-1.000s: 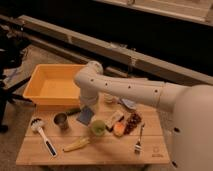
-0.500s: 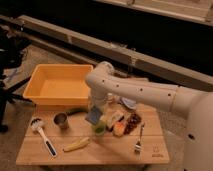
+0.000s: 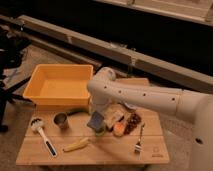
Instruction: Place sponge in plastic cup
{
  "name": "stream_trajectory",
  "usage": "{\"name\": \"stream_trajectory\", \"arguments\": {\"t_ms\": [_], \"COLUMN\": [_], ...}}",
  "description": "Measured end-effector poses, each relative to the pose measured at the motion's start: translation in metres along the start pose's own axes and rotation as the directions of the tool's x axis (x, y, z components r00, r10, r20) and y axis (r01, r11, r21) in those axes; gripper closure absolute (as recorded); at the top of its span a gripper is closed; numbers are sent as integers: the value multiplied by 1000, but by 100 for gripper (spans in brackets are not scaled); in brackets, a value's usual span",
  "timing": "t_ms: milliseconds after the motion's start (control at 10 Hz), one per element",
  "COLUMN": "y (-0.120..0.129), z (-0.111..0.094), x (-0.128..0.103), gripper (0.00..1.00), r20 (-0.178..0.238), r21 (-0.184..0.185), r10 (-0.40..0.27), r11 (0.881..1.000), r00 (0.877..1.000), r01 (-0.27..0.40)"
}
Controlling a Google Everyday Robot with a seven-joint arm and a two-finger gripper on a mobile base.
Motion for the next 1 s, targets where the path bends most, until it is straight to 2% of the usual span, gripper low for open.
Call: {"name": "stream_trajectory", "arguments": {"t_ms": [500,600,1000], "y": [8,11,14], "z": [10,11,10], "x": [-2,-4,-3], "gripper": [27,21,20], "r20": [-38,-36,-28], "r21": [-44,-60,-74], "r10": [-24,-36,-63], "r11": [999,998,995], "r00": [999,999,998], "r01": [23,33,61]}}
